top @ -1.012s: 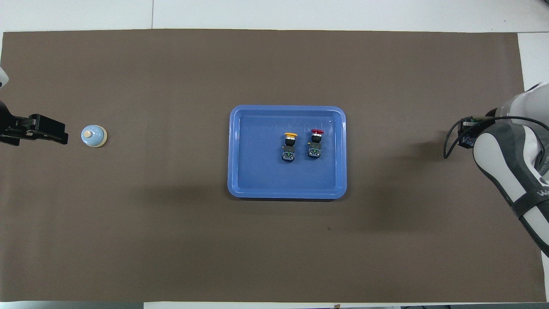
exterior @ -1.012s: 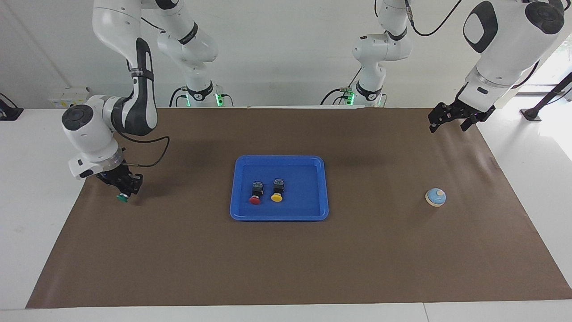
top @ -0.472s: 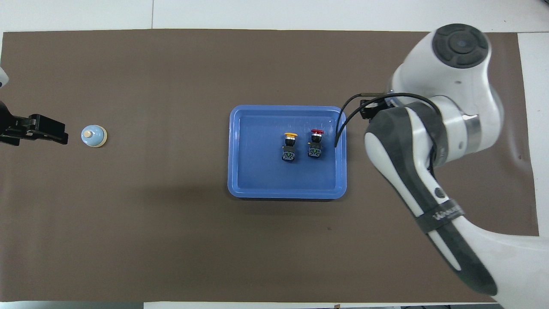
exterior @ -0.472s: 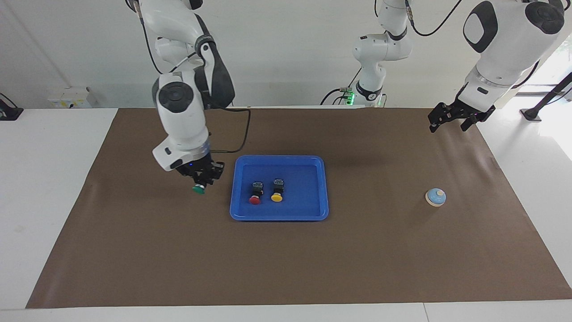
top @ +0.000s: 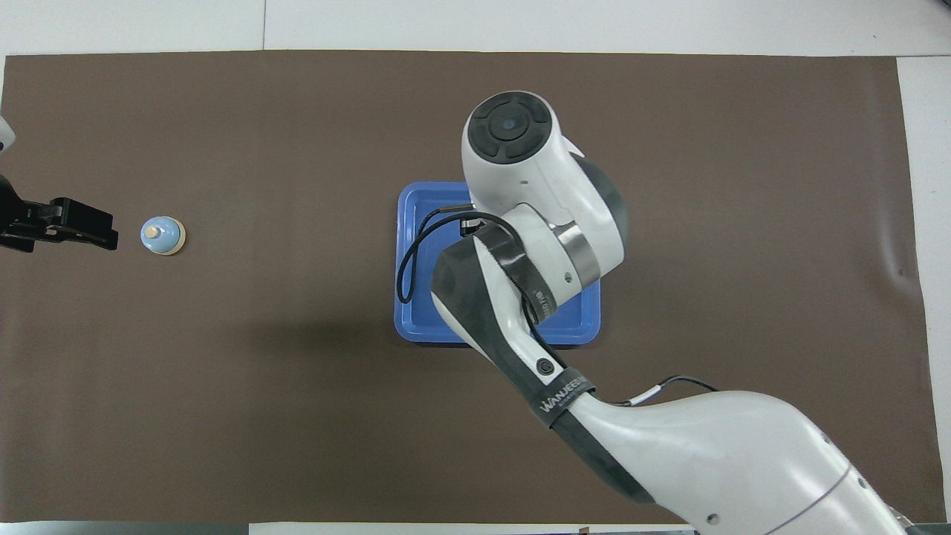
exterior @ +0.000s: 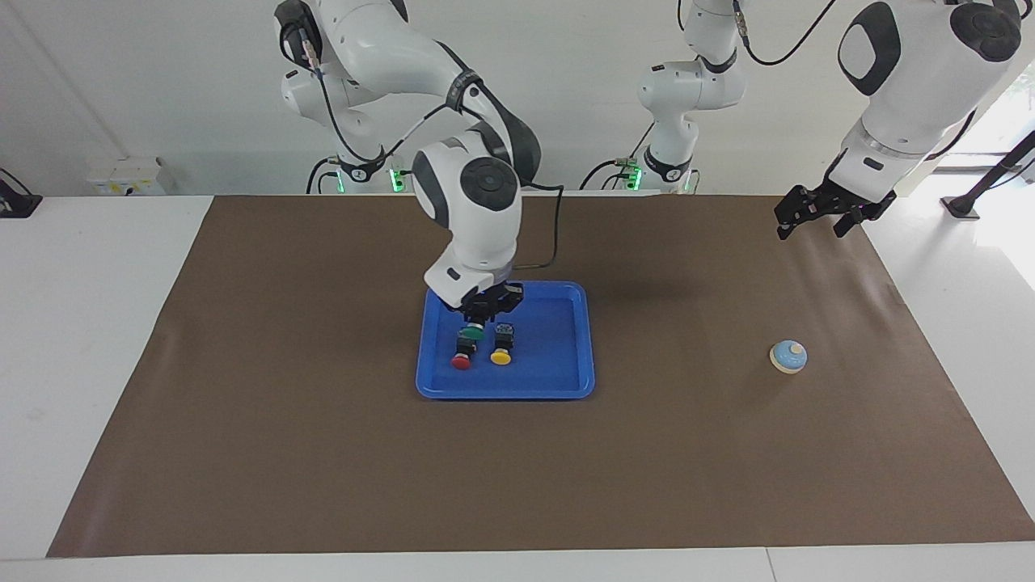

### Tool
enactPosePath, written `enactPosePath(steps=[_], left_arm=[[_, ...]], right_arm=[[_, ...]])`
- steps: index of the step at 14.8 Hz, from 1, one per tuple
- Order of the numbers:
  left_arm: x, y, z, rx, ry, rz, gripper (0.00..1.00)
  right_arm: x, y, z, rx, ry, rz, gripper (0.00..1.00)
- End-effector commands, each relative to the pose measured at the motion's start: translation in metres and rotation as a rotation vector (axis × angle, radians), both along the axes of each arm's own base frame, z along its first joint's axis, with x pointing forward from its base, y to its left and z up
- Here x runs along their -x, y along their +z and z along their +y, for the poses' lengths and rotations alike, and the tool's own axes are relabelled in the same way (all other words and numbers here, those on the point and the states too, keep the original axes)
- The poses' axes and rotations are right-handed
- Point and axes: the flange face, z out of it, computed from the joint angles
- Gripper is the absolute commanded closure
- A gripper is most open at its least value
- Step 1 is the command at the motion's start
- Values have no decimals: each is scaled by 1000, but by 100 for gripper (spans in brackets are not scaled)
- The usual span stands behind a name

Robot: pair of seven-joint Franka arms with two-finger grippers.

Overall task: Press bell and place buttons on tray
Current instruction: 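Place the green button in the tray beside the yellow one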

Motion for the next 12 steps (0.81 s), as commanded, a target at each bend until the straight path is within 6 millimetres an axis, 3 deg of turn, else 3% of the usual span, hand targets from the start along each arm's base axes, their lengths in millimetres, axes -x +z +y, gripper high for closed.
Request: enactPosePath(steps=[1, 2, 5, 10, 11, 12], left_arm=[[5, 1, 2, -1, 13, -2, 0], [5, 1, 1, -1, 11, -2, 0], [5, 1, 1, -1, 11, -2, 0], [5, 1, 1, -1, 11, -2, 0], [5, 1, 1, -1, 11, -2, 0], [5, 1, 1, -1, 11, -2, 0]], right_arm=[[-2, -24, 34, -33, 32, -11, 100], [5, -36, 52, -43, 61, -25, 100], [11, -69, 71, -39, 115, -27, 100], [12, -76, 73, -52, 101, -22, 100], [13, -74, 74, -55, 95, -17, 13], [14, -67, 75, -62, 83, -21, 0]])
